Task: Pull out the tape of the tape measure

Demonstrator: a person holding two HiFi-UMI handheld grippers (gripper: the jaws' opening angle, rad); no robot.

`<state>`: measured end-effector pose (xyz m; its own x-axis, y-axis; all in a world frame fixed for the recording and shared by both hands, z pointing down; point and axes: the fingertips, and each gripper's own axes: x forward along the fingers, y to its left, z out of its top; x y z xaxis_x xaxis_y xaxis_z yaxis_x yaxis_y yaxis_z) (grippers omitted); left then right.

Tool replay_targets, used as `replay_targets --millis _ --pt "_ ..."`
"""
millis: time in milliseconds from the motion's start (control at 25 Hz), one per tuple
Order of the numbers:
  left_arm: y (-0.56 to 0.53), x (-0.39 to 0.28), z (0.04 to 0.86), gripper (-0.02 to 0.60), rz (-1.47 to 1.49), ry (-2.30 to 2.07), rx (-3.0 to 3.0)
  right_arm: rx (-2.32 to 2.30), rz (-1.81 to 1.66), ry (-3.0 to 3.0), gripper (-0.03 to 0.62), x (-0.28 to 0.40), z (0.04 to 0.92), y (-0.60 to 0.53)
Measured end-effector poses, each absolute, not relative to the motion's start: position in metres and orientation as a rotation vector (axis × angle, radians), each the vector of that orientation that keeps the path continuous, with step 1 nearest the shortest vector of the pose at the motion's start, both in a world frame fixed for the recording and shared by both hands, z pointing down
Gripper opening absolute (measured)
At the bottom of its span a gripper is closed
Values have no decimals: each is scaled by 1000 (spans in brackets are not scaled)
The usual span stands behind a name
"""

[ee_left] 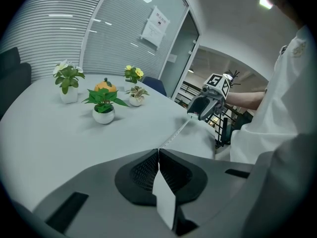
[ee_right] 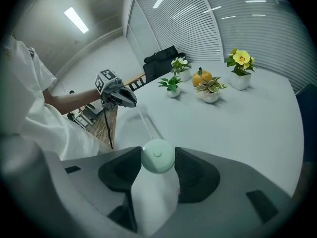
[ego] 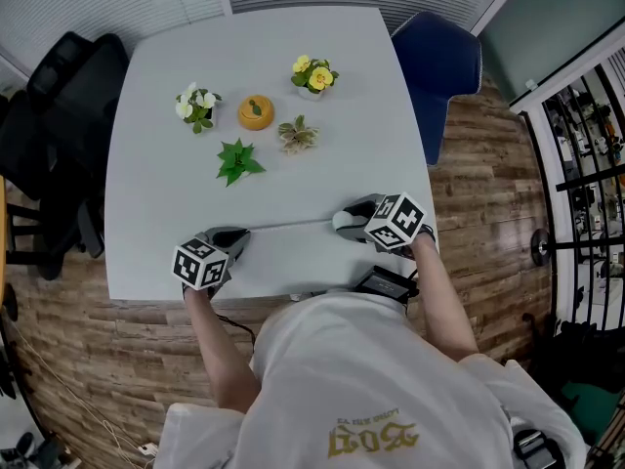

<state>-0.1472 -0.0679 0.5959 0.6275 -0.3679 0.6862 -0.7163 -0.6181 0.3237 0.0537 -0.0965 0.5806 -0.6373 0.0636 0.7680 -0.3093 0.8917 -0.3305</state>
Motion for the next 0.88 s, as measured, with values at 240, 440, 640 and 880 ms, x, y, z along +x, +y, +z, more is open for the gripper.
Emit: replay_targets --millis 240,440,640,880 --pt "-67 -153 602 9 773 -851 2237 179 567 -2181 227 57 587 -98" --pt "-67 -161 607 9 768 -863 2209 186 584 -2169 226 61 591 -103" --pt "-66 -168 612 9 765 -874 2183 186 594 -2152 225 67 596 -105" --pt "-65 -177 621 9 767 -887 2144 190 622 -2137 226 75 605 -111"
